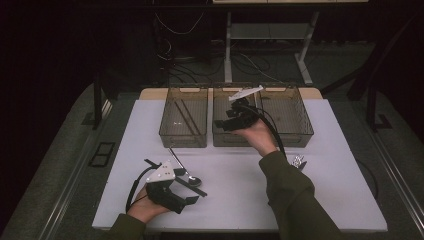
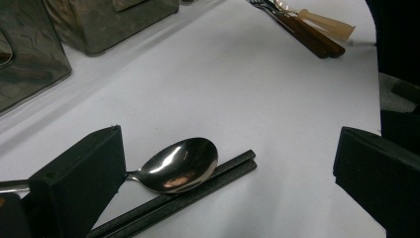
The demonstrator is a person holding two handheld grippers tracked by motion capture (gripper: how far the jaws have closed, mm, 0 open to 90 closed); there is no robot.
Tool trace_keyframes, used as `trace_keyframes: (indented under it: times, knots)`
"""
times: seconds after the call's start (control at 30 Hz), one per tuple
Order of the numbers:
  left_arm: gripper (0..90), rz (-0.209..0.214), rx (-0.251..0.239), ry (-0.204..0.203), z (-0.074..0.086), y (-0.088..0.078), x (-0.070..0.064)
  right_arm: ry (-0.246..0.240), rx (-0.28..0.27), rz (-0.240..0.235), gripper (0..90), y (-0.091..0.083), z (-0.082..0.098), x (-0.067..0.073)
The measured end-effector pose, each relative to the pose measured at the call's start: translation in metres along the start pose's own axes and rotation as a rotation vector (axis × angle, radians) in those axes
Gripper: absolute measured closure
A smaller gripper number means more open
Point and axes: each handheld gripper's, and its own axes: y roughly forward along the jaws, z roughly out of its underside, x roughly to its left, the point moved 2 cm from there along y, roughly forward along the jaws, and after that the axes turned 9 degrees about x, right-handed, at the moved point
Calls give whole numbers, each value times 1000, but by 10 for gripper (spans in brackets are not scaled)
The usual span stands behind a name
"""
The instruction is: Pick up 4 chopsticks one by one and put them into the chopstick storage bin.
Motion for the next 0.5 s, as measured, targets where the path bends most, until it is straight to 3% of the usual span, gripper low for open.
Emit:
trace_keyframes:
  times: [0.33, 0.5]
  knots:
    - [0, -2, -1, -15, 2, -2, 4, -3, 1, -28, 274, -16, 38, -6]
    - [0, -9, 3, -24, 3, -2, 5, -9, -17, -5, 201, -26, 57, -12]
